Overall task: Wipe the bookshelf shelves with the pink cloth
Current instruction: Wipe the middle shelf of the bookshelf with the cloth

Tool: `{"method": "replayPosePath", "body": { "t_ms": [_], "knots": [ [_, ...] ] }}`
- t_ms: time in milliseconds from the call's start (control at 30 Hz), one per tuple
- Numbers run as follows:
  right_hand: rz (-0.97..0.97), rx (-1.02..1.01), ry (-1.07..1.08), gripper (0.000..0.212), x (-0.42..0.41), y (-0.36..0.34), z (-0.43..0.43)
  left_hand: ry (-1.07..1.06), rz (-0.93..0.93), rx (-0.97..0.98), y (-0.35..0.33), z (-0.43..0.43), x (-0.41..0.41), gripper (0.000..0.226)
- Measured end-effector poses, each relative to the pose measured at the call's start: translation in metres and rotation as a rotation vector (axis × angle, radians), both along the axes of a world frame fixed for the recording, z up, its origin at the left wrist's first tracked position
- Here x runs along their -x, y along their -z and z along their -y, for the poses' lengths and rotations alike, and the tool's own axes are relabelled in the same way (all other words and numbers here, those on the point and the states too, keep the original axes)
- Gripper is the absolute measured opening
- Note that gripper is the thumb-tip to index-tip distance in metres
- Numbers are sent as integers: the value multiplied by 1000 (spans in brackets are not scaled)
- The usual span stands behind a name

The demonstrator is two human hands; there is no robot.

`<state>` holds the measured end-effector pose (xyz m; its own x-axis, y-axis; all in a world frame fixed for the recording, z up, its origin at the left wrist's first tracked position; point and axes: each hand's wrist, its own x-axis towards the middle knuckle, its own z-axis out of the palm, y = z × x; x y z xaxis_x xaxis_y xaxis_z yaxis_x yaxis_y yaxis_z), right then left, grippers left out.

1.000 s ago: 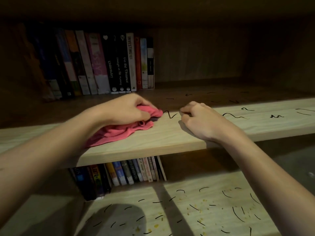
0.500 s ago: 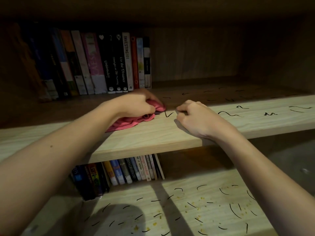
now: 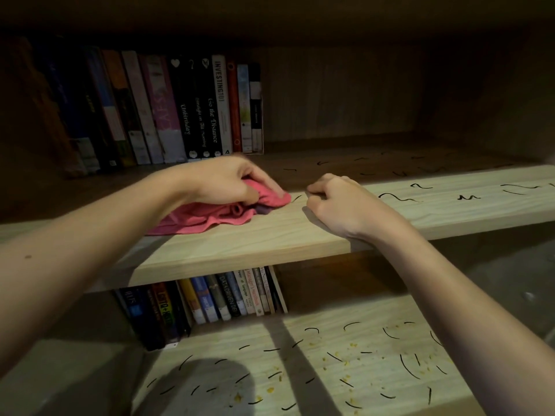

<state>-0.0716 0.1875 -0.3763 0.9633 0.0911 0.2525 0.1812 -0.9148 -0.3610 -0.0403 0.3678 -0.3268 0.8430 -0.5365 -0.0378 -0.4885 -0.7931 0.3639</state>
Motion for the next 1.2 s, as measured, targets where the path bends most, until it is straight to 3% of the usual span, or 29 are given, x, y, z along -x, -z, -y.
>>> {"method": "replayPosePath", "body": {
  "t_ms": [100,333,500,700,867,1067,1200],
  "knots": [
    [-5,-11,-4,41,1,-1,0,-69,85,-8,8,11,-12,36],
    [12,-19,8,46,-2,1,1,66,-37,65,4,-5,5,48],
    [0,-22,1,46,-1,1,0,-76,94,-2,10,18,-12,36],
    [16,-30,2,44,-3,2,1,110,-114,89,0,-4,9,52],
    [16,-29,2,44,-1,1,1,-106,27,-54,6,16,-13,29],
    [15,-21,7,45,-4,2,2,73,-73,7,-2,8,-1,51],
    [14,-25,5,45,-4,2,2,-51,-7,-45,-2,4,-5,33]
  ]
}}
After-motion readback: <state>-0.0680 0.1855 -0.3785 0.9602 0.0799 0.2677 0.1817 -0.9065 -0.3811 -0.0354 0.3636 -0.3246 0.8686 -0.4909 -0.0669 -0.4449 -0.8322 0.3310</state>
